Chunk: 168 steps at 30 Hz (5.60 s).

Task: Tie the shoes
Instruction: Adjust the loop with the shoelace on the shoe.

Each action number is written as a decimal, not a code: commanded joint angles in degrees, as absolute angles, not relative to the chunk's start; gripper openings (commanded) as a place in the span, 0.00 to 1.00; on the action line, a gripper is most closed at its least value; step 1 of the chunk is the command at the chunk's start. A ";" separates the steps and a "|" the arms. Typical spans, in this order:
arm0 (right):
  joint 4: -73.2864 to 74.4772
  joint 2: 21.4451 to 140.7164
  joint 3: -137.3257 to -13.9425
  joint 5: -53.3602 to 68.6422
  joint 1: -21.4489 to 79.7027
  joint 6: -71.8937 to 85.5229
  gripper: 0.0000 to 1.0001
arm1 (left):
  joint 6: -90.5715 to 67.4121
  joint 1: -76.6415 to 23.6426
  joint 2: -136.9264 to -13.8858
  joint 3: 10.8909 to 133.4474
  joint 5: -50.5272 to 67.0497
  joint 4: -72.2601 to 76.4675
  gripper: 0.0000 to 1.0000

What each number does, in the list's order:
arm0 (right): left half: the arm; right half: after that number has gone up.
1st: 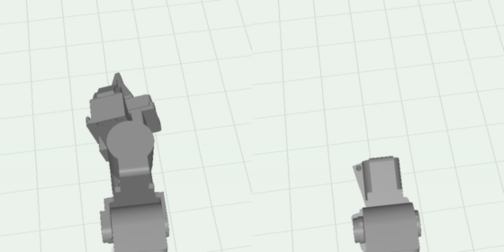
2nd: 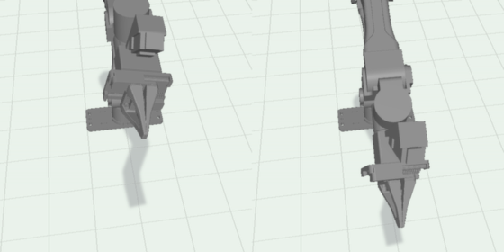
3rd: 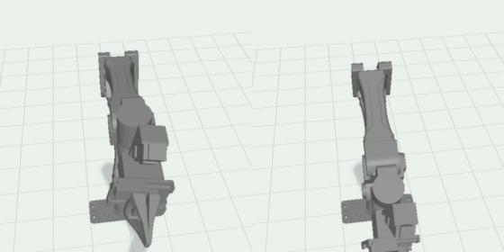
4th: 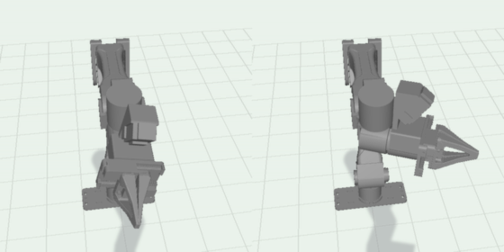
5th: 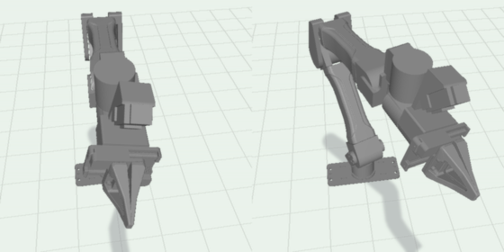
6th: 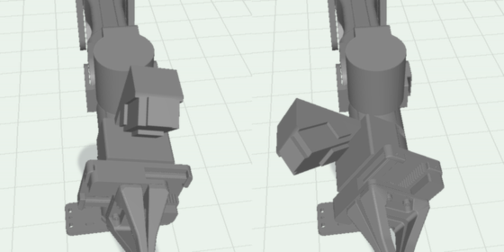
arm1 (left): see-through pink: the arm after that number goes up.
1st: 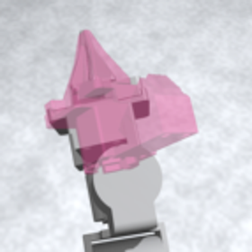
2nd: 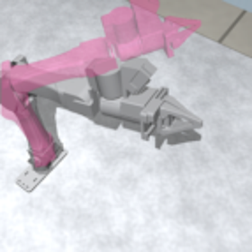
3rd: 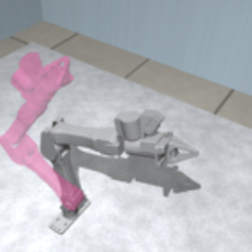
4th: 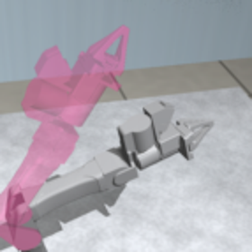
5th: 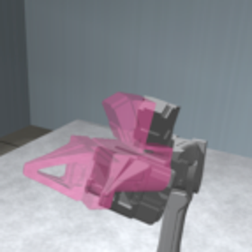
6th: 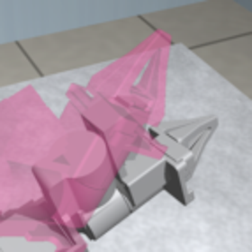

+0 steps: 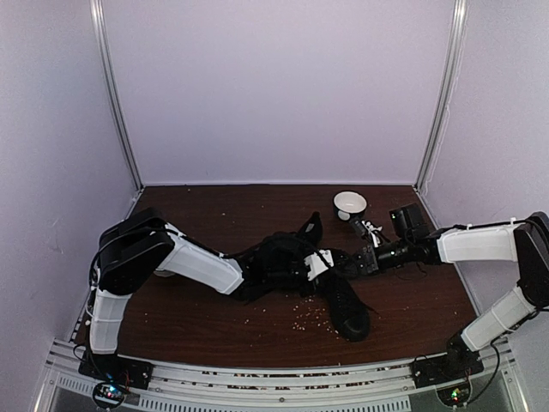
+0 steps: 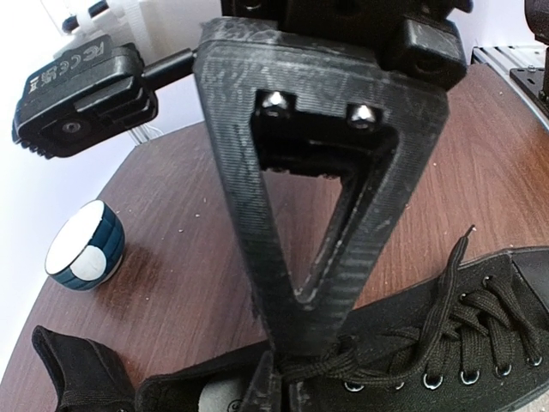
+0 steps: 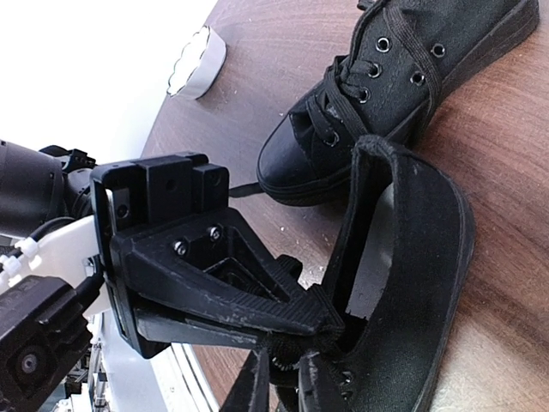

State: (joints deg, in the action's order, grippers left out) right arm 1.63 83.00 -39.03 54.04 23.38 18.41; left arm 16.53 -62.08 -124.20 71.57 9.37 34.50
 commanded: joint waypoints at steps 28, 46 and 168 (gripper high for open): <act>10.56 76.25 -40.70 53.41 27.48 14.27 0.11 | 13.27 -61.96 -125.41 69.58 8.62 40.55 0.07; 1.97 82.57 -41.16 48.78 25.48 22.73 0.14 | 13.01 -61.96 -125.51 69.39 8.68 41.36 0.06; 20.23 81.34 -48.46 44.39 25.01 11.34 0.00 | 23.98 -61.96 -121.41 68.65 3.52 32.60 0.00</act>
